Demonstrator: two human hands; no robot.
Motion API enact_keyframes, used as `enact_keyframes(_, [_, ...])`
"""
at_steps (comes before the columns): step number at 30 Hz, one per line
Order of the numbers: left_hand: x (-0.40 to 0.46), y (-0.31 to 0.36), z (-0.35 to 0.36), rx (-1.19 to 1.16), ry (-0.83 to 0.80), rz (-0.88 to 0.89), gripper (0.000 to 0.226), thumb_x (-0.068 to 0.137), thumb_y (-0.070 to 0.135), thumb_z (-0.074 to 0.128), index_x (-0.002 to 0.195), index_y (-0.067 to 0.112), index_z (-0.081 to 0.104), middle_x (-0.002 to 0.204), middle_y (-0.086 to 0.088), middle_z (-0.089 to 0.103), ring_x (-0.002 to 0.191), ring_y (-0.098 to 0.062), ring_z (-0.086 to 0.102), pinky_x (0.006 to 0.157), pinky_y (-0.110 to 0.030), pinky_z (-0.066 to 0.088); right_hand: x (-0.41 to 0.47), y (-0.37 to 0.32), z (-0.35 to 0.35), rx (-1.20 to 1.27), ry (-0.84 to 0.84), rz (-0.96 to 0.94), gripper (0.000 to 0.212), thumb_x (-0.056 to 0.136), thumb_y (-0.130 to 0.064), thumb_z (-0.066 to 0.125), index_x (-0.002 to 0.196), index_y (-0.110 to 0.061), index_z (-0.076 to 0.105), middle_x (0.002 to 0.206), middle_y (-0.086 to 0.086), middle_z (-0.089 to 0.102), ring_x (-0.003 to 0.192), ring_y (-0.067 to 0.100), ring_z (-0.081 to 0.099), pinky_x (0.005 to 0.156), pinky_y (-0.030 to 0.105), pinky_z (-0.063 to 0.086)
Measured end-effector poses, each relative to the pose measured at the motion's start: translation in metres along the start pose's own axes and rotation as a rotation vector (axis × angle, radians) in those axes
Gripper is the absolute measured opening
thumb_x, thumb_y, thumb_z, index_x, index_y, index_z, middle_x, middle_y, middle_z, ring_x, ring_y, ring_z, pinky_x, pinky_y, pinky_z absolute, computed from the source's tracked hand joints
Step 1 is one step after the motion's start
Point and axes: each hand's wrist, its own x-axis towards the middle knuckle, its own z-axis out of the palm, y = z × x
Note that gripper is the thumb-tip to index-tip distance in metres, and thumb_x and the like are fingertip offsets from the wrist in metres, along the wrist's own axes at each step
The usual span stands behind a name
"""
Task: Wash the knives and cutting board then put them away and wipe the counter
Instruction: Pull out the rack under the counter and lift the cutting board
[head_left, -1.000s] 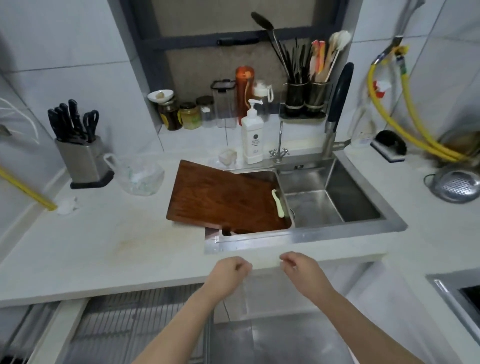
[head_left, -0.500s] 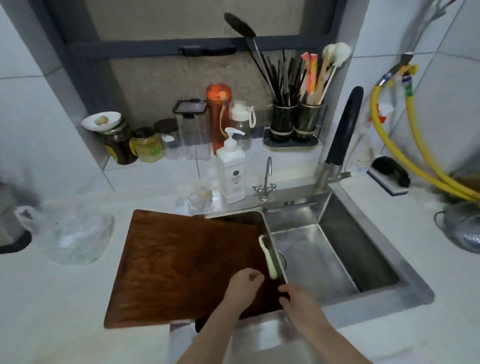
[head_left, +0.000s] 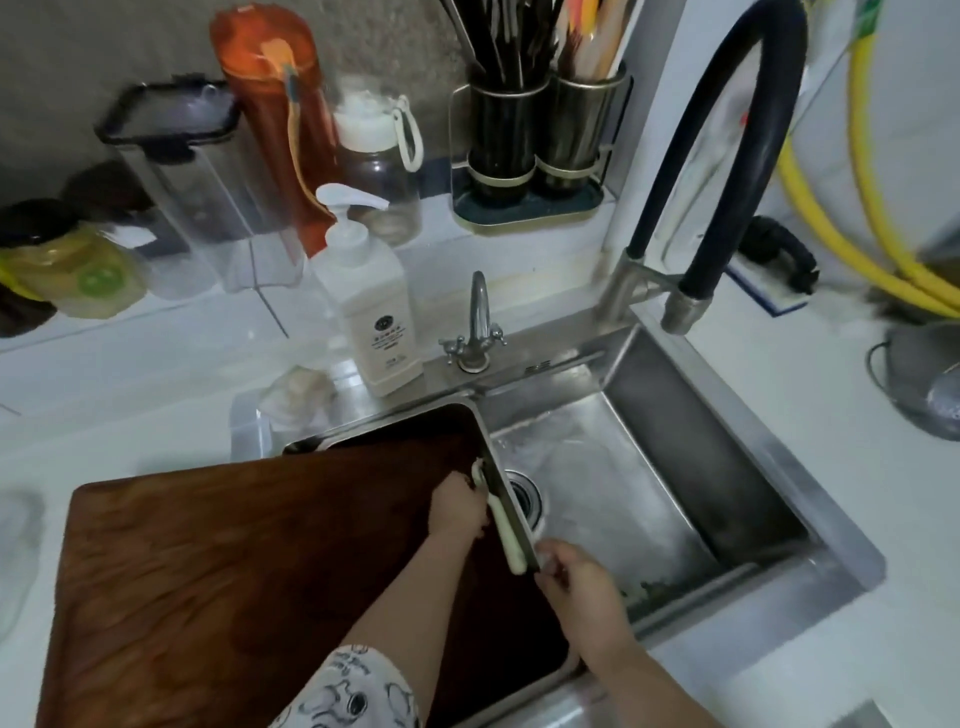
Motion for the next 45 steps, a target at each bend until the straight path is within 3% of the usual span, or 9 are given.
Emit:
enact_keyframes(8, [0.017, 0.006, 0.001, 0.038, 0.026, -0.025, 0.018, 0.091, 0.019, 0.052, 0.076, 0.008, 0.052, 0.063, -0.011, 0.066, 0.062, -0.029, 0.071, 0.064, -0.044, 0.06, 0.005, 0.005, 0.004, -0.008, 0.023, -0.016, 0.031, 0.086, -0.005, 0.055, 0.11, -0.023, 0.06, 0.079, -0.006, 0.053, 0.063, 0.0, 0.049, 0.062, 0.006, 0.037])
enact_keyframes(11, [0.004, 0.003, -0.005, -0.083, 0.022, -0.037, 0.022, 0.091, 0.018, 0.053, 0.094, -0.003, 0.06, 0.066, -0.011, 0.065, 0.058, -0.025, 0.068, 0.055, -0.037, 0.059, 0.005, 0.005, 0.002, -0.023, 0.013, -0.031, 0.03, 0.087, -0.006, 0.054, 0.113, -0.019, 0.06, 0.085, -0.005, 0.054, 0.069, 0.002, 0.051, 0.068, 0.011, 0.039])
enact_keyframes(14, [-0.026, -0.002, -0.019, -0.284, 0.041, -0.005, 0.024, 0.094, 0.015, 0.053, 0.11, -0.004, 0.055, 0.078, -0.012, 0.065, 0.057, -0.016, 0.065, 0.043, -0.027, 0.054, 0.001, -0.007, -0.003, -0.045, 0.012, -0.074, 0.029, 0.092, -0.015, 0.053, 0.12, -0.017, 0.058, 0.104, -0.002, 0.057, 0.092, 0.011, 0.058, 0.079, 0.014, 0.04])
enact_keyframes(20, [-0.138, -0.01, -0.066, -0.648, 0.127, 0.129, 0.022, 0.095, 0.018, 0.054, 0.103, -0.001, 0.062, 0.088, -0.013, 0.071, 0.073, -0.017, 0.071, 0.056, -0.026, 0.057, -0.026, -0.051, -0.019, -0.122, -0.019, -0.389, 0.049, 0.095, -0.029, 0.05, 0.141, -0.017, 0.037, 0.139, -0.006, 0.043, 0.129, 0.014, 0.041, 0.107, 0.027, 0.033])
enact_keyframes(26, [-0.246, -0.026, -0.094, -0.787, 0.32, 0.215, 0.025, 0.095, 0.032, 0.053, 0.103, 0.011, 0.064, 0.093, -0.008, 0.073, 0.081, -0.017, 0.07, 0.068, -0.028, 0.057, -0.08, -0.094, -0.043, -0.088, -0.176, -0.702, 0.041, 0.097, -0.028, 0.046, 0.137, -0.023, 0.042, 0.124, -0.006, 0.056, 0.116, 0.013, 0.053, 0.092, 0.021, 0.038])
enact_keyframes(33, [-0.329, -0.074, -0.074, -0.352, 0.667, 0.341, 0.029, 0.092, 0.043, 0.054, 0.116, 0.029, 0.061, 0.112, 0.012, 0.066, 0.106, -0.007, 0.061, 0.097, -0.029, 0.048, -0.142, -0.121, -0.095, 0.002, -0.067, -0.955, 0.035, 0.096, -0.036, 0.044, 0.131, -0.032, 0.046, 0.108, -0.012, 0.061, 0.097, 0.009, 0.057, 0.083, 0.028, 0.046])
enact_keyframes(38, [-0.364, -0.113, -0.05, 0.121, 0.718, 0.269, 0.042, 0.094, 0.041, 0.048, 0.133, 0.024, 0.048, 0.122, 0.009, 0.059, 0.113, -0.013, 0.057, 0.093, -0.024, 0.043, -0.093, -0.046, -0.064, -0.377, -0.24, -0.32, 0.035, 0.098, -0.029, 0.036, 0.103, -0.003, 0.059, 0.095, 0.012, 0.063, 0.096, 0.032, 0.062, 0.071, 0.029, 0.042])
enact_keyframes(42, [-0.393, -0.16, -0.049, 0.472, 0.749, 0.171, 0.069, 0.082, 0.059, 0.016, 0.137, 0.026, 0.042, 0.128, 0.002, 0.058, 0.115, -0.021, 0.056, 0.092, -0.031, 0.042, -0.14, -0.099, -0.093, -0.114, -0.207, -0.646, 0.027, 0.098, -0.031, 0.037, 0.086, -0.017, 0.056, 0.071, 0.002, 0.061, 0.068, 0.021, 0.058, 0.054, 0.027, 0.037])
enact_keyframes(45, [-0.412, -0.193, -0.044, 0.441, 0.727, 0.072, 0.069, 0.086, 0.06, 0.021, 0.144, 0.024, 0.034, 0.136, 0.0, 0.053, 0.121, -0.022, 0.052, 0.099, -0.032, 0.04, -0.186, -0.12, -0.093, 0.074, -0.241, -0.856, 0.015, 0.098, -0.033, 0.041, 0.095, -0.028, 0.056, 0.074, -0.005, 0.061, 0.064, 0.009, 0.053, 0.055, 0.021, 0.035])
